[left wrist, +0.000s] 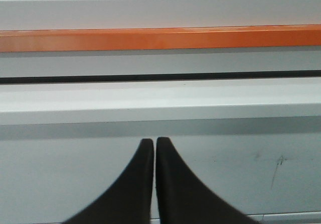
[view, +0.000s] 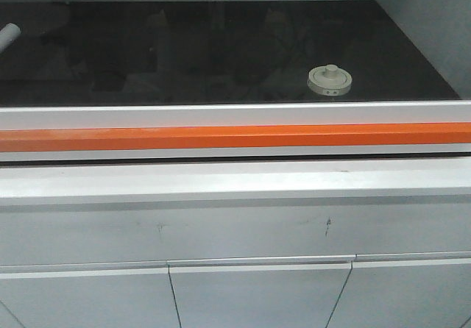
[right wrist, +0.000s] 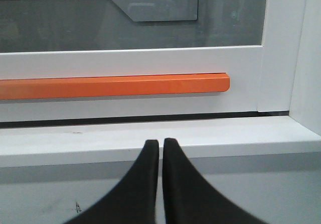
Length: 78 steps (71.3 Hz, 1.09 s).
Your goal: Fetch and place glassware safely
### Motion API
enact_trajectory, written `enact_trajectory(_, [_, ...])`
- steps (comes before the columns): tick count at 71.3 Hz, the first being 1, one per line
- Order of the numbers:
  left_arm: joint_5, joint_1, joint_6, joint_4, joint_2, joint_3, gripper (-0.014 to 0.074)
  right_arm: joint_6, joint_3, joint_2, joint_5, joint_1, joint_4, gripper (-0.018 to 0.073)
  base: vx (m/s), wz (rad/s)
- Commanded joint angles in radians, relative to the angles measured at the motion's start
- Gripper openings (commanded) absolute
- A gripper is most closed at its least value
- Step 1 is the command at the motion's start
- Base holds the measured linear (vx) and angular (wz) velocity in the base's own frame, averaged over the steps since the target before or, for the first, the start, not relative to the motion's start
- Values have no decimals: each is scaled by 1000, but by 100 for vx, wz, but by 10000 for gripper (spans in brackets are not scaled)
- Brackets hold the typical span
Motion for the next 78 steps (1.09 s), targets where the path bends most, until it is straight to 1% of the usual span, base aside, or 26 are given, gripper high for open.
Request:
enact_trajectory(1, [-74, -8, -3, -8, -12, 26, -7, -10, 20, -13, -71, -5, -2, -3, 0, 0])
enact_trajectory(78, [-76, -8, -3, -8, -12, 26, -7, -10, 20, -13, -71, -5, -2, -3, 0, 0])
